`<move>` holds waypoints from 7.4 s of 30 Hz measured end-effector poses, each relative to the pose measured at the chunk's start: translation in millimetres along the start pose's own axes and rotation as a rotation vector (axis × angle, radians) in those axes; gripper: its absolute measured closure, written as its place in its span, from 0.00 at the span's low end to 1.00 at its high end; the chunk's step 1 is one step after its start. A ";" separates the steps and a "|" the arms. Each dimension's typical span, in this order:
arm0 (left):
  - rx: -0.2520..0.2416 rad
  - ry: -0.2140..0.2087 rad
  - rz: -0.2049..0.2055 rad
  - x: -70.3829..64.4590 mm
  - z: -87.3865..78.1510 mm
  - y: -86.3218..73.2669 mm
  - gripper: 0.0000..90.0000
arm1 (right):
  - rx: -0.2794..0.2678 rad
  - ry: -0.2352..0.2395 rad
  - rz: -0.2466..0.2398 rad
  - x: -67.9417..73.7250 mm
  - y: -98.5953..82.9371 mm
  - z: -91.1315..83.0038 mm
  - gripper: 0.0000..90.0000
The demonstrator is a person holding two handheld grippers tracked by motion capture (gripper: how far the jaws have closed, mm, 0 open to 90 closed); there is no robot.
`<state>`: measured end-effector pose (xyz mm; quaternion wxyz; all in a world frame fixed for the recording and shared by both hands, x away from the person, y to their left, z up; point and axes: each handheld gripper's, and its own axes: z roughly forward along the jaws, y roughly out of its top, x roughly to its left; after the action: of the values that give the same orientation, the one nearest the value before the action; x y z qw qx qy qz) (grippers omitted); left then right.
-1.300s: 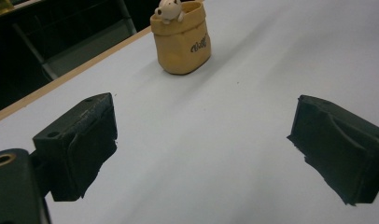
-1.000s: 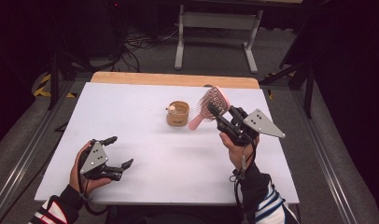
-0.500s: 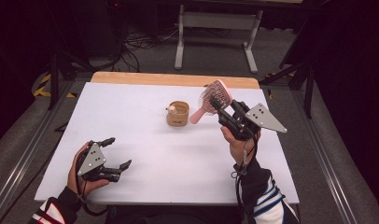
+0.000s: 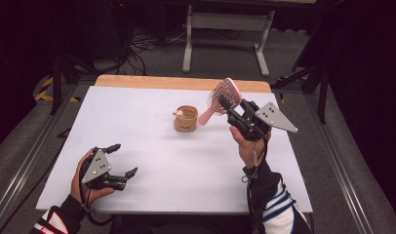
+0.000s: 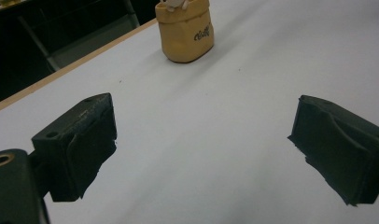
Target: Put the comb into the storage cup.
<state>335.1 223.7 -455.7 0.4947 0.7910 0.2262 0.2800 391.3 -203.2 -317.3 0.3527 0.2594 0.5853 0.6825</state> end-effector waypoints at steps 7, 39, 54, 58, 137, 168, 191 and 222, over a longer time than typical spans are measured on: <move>-0.002 -0.003 -0.004 -0.2 0.2 -0.2 0.09 | -0.003 -0.003 0.000 -1.0 1.2 6.0 0.71; -0.001 -0.009 -0.003 -1.7 1.8 -1.2 0.08 | 0.009 -0.036 0.001 -1.1 -7.4 34.7 0.71; -0.002 -0.011 -0.004 -1.8 1.7 -0.9 0.08 | 0.033 -0.047 0.001 3.1 -12.9 52.5 0.71; -0.001 -0.012 -0.003 -1.7 1.2 -0.7 0.08 | 0.039 -0.051 0.004 3.0 -16.5 57.7 0.71; 0.009 -0.040 -0.003 -3.1 3.1 -0.7 0.08 | 0.151 -0.106 0.207 -8.1 -92.7 89.2 0.70; 0.021 -0.044 0.001 -4.4 6.8 -0.4 0.08 | 0.206 -0.148 0.241 -31.6 -102.6 72.2 0.65; 0.021 -0.042 0.001 -4.6 6.8 -0.3 0.08 | 0.224 -0.162 0.264 -39.1 -105.5 67.5 0.63; 0.024 -0.042 0.004 -4.0 6.4 -0.3 0.08 | 0.281 -0.209 0.187 -33.7 -102.8 69.2 0.38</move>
<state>336.4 217.1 -459.1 0.4894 0.8030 0.2176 0.2614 483.3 -180.2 -403.8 0.3068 0.4286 0.6086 0.5931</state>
